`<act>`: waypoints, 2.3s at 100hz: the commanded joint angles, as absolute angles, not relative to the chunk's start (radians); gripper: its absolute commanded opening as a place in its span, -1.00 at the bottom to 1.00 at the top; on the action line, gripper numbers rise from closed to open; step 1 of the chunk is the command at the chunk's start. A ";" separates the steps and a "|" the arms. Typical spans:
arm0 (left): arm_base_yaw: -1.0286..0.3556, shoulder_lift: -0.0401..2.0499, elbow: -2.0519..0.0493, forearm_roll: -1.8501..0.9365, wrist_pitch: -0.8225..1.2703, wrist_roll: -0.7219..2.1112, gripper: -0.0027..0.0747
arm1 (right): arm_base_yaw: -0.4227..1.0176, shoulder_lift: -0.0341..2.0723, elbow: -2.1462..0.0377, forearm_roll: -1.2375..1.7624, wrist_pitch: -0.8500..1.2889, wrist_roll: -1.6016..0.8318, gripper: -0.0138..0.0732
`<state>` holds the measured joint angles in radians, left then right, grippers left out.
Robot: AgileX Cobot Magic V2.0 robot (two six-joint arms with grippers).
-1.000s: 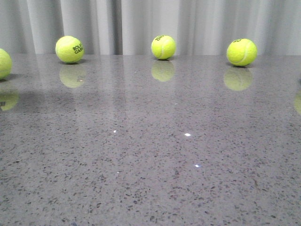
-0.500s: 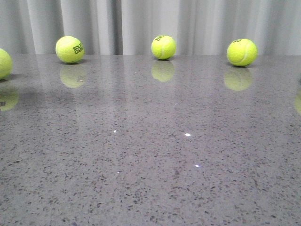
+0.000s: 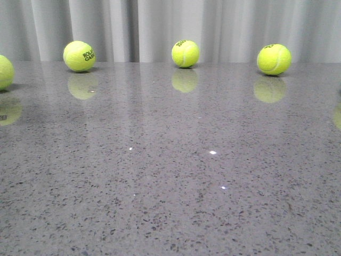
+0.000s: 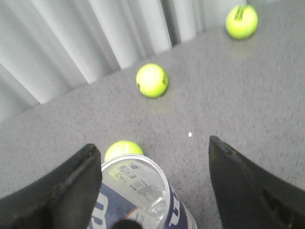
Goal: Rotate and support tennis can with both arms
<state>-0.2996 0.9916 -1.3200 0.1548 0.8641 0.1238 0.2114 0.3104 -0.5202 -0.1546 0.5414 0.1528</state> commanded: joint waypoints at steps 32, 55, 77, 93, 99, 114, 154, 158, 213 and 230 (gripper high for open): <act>-0.303 0.617 -0.903 0.163 0.439 -0.037 0.26 | 0.204 0.314 -0.546 -0.170 0.461 0.153 -0.84; -0.303 0.413 -0.643 0.135 0.285 -0.063 0.25 | 0.204 0.314 -0.546 -0.170 0.461 0.153 -0.84; -0.303 0.287 -0.468 0.087 0.196 -0.063 -0.02 | 0.204 0.314 -0.546 -0.170 0.461 0.153 -0.84; -0.303 0.283 -0.433 0.087 0.194 -0.063 -0.59 | 0.204 0.314 -0.546 -0.170 0.461 0.153 -0.84; -0.303 0.283 -0.433 0.087 0.196 -0.063 -0.82 | 0.204 0.314 -0.546 -0.170 0.461 0.153 -0.84; -0.303 0.283 -0.433 0.087 0.192 -0.063 -0.99 | 0.204 0.314 -0.546 -0.170 0.461 0.153 -0.84; -0.303 0.283 -0.433 0.087 0.192 -0.063 -0.99 | 0.204 0.314 -0.546 -0.170 0.461 0.153 -0.84; -0.303 0.283 -0.433 0.087 0.192 -0.063 -0.99 | 0.204 0.314 -0.546 -0.170 0.461 0.153 -0.84; -0.303 0.236 -0.376 0.140 0.087 -0.063 -0.99 | 0.204 0.314 -0.546 -0.170 0.460 0.153 -0.84; -0.229 0.149 -0.284 0.097 0.085 -0.063 -0.99 | 0.204 0.314 -0.546 -0.170 0.460 0.153 -0.84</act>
